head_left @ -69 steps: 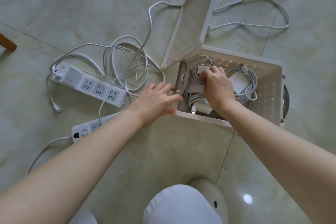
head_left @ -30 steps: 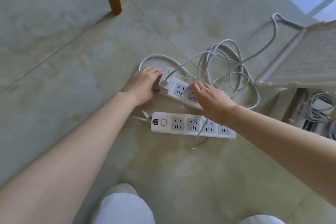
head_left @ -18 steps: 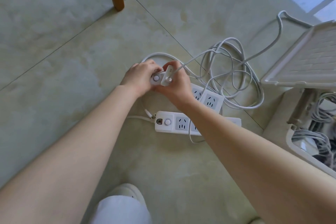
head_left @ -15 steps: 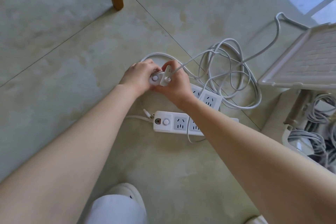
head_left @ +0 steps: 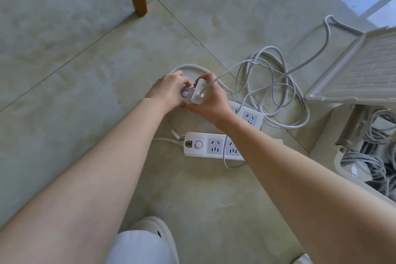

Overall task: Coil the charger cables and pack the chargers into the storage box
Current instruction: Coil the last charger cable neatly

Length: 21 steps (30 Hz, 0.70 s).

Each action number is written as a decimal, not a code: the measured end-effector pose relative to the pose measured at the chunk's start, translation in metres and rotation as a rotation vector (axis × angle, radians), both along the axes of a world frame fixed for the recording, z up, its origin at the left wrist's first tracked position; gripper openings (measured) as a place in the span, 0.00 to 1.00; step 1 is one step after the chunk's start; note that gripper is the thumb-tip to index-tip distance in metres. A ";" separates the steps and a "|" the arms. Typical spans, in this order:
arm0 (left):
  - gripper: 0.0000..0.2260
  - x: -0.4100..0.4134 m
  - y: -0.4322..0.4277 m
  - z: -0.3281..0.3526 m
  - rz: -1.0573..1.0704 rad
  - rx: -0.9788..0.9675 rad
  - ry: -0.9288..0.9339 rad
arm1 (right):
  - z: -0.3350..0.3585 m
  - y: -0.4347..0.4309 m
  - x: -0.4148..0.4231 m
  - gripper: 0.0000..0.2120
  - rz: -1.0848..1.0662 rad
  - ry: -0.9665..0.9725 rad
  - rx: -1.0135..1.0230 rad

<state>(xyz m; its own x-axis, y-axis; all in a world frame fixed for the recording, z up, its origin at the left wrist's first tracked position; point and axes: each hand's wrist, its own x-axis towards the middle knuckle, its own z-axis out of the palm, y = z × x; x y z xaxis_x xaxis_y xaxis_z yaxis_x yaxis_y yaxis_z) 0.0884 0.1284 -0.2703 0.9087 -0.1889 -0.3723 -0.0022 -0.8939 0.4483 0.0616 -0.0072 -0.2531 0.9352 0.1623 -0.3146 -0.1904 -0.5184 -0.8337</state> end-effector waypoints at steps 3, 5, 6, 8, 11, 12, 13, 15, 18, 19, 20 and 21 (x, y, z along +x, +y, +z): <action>0.18 0.000 0.003 0.000 -0.014 -0.013 -0.011 | 0.007 -0.004 0.002 0.24 0.080 0.017 -0.023; 0.17 -0.001 0.003 0.000 -0.031 -0.009 -0.013 | 0.009 -0.007 0.001 0.26 0.118 0.002 -0.060; 0.16 -0.001 0.002 -0.001 -0.041 -0.005 -0.017 | 0.011 -0.008 0.001 0.26 0.119 -0.011 -0.076; 0.15 -0.001 0.002 0.001 -0.068 0.004 -0.040 | 0.018 -0.005 0.003 0.25 0.109 -0.061 -0.077; 0.20 -0.001 0.002 0.003 -0.133 0.021 -0.060 | 0.037 0.000 0.011 0.24 0.186 -0.146 -0.069; 0.23 -0.002 0.001 0.003 -0.135 0.034 -0.056 | 0.043 -0.002 0.012 0.23 0.210 -0.149 -0.083; 0.23 -0.003 0.000 0.004 -0.122 0.050 -0.048 | 0.048 -0.007 0.013 0.23 0.211 -0.145 -0.108; 0.22 -0.008 -0.001 0.006 -0.087 0.060 -0.038 | 0.051 -0.019 0.012 0.22 0.166 -0.123 -0.147; 0.23 -0.016 -0.002 0.005 -0.116 0.093 -0.002 | 0.058 -0.039 0.003 0.25 0.111 -0.077 -0.176; 0.23 -0.019 -0.004 0.009 -0.138 0.115 0.010 | 0.062 -0.045 0.000 0.26 0.109 -0.058 -0.206; 0.24 -0.021 -0.005 0.014 -0.150 0.127 0.023 | 0.069 -0.050 -0.001 0.28 0.105 -0.036 -0.250; 0.25 -0.023 -0.007 0.022 -0.154 0.129 0.032 | 0.076 -0.055 -0.003 0.29 0.098 -0.014 -0.301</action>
<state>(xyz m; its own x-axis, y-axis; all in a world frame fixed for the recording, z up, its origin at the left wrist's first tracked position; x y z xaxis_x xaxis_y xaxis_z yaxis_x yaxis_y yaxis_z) 0.0650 0.1216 -0.2488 0.8601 -0.2738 -0.4304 -0.1310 -0.9340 0.3324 0.0588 -0.0618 -0.1773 0.9244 0.1533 -0.3494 -0.1170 -0.7576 -0.6421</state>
